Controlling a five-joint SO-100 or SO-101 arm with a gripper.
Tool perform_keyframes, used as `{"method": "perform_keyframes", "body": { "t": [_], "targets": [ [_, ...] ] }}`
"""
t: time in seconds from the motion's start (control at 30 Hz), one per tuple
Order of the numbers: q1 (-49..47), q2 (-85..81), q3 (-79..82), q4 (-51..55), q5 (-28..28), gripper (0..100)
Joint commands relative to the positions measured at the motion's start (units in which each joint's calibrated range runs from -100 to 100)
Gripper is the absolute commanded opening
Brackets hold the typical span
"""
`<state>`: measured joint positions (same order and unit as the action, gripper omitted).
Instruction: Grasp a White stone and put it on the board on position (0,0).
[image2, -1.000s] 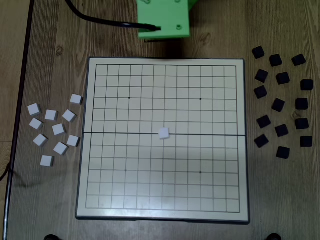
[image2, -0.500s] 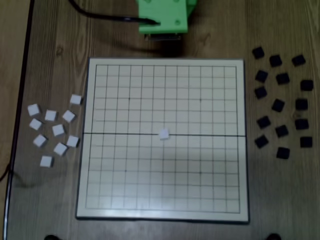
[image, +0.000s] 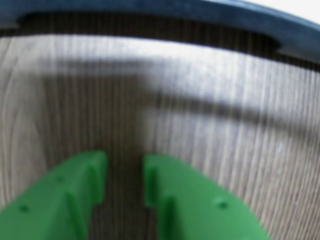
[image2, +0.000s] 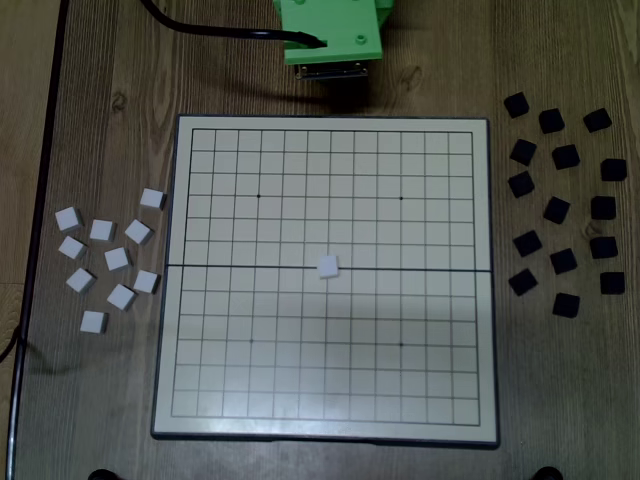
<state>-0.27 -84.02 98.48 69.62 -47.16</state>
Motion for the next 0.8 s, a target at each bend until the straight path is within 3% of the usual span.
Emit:
{"method": "perform_keyframes", "body": {
  "t": [0.0, 0.3, 0.43, 0.77],
  "targets": [
    [-0.1, -0.5, 1.4, 4.3, -0.1, 7],
    [0.8, -4.3, 1.4, 6.1, -0.3, 8],
    [1.3, -5.2, 1.4, 5.8, 4.3, 8],
    [1.3, -5.2, 1.4, 5.8, 4.4, 8]
  ]
}}
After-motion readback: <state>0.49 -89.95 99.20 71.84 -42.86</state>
